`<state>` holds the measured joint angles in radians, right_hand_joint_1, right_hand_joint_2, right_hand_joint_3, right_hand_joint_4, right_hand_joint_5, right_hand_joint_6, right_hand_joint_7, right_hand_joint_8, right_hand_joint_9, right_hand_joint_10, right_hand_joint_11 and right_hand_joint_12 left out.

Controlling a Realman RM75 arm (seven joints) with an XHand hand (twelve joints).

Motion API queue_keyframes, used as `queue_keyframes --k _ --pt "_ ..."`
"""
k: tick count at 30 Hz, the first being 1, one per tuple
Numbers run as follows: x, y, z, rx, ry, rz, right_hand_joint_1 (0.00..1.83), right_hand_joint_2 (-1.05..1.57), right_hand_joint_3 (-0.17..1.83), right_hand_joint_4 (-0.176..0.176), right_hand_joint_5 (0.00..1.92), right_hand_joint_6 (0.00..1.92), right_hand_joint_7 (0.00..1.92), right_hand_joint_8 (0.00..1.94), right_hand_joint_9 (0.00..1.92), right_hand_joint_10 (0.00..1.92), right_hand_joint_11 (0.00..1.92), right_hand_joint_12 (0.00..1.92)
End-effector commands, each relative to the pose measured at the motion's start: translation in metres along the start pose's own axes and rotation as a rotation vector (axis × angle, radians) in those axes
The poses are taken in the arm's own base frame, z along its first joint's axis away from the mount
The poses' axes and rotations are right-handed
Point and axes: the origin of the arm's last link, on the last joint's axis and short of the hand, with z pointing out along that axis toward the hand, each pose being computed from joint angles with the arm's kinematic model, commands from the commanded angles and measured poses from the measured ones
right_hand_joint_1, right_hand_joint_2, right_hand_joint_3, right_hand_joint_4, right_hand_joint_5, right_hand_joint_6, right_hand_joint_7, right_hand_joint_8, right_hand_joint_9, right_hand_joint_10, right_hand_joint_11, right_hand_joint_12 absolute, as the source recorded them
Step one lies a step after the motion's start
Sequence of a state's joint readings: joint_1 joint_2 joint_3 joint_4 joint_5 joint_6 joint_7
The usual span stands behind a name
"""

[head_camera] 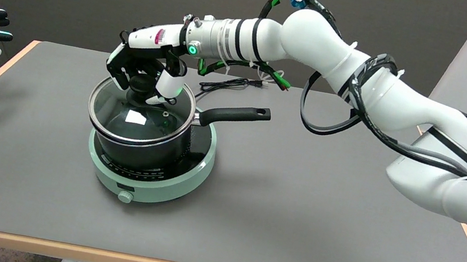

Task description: Place the pot lid onto the pot.

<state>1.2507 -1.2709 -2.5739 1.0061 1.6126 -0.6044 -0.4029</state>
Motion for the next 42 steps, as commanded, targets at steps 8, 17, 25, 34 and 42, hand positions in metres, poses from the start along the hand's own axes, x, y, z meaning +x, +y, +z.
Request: queue_keyframes --k 8,17,25,34,42 --pt "-0.006 0.005 -0.004 -0.011 0.004 0.006 1.50 0.82 0.79 0.176 0.63 1.35 0.82 1.41 0.75 1.74 0.74 1.92" --pt "-0.004 -0.003 -0.003 0.008 0.001 -0.017 1.50 0.82 0.78 0.176 0.62 1.36 0.82 1.41 0.75 1.75 0.73 1.92" --pt "-0.002 -0.001 -0.004 0.000 0.015 -0.012 1.50 0.82 0.78 0.176 0.62 1.36 0.82 1.41 0.75 1.75 0.73 1.92" --pt "-0.002 -0.006 -0.003 0.014 0.001 -0.024 1.50 0.82 0.79 0.176 0.62 1.36 0.81 1.41 0.75 1.75 0.73 1.92" --pt "0.000 -0.008 -0.002 0.017 -0.005 0.000 1.50 0.82 0.79 0.176 0.62 1.36 0.81 1.41 0.75 1.75 0.73 1.92"
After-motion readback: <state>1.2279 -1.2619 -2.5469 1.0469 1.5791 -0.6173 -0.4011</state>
